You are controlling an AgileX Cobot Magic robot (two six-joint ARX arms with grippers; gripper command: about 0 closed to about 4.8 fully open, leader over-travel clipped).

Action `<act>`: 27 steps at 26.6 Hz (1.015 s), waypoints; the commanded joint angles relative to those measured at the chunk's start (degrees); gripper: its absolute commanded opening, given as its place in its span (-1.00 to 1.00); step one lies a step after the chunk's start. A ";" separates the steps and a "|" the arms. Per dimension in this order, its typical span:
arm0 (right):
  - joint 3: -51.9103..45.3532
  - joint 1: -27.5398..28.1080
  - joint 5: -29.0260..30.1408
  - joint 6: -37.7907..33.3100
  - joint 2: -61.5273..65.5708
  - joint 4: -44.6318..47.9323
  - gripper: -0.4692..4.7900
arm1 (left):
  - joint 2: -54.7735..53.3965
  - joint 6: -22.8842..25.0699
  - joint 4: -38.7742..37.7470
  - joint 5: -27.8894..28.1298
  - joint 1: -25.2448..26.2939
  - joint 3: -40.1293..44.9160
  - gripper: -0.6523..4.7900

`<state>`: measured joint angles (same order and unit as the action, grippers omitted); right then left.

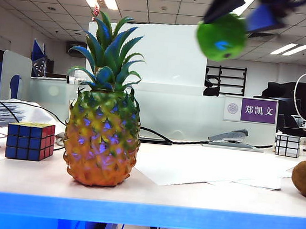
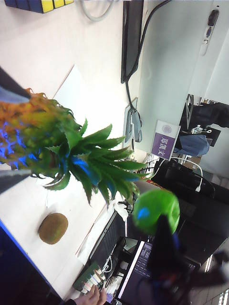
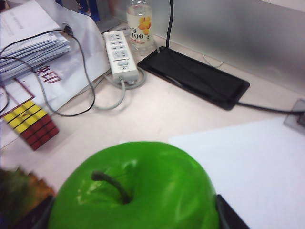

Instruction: Arrange all the fruits from large to small from left to right in a row.

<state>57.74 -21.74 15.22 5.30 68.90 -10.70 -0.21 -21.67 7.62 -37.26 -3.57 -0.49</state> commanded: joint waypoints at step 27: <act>-27.78 -4.87 1.62 -5.31 5.42 24.22 -0.83 | 0.09 -0.83 1.70 -0.17 0.02 -0.11 -0.07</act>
<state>29.67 -26.57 16.36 -0.16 74.24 10.83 -0.21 -22.72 8.80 -37.30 -3.57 -0.49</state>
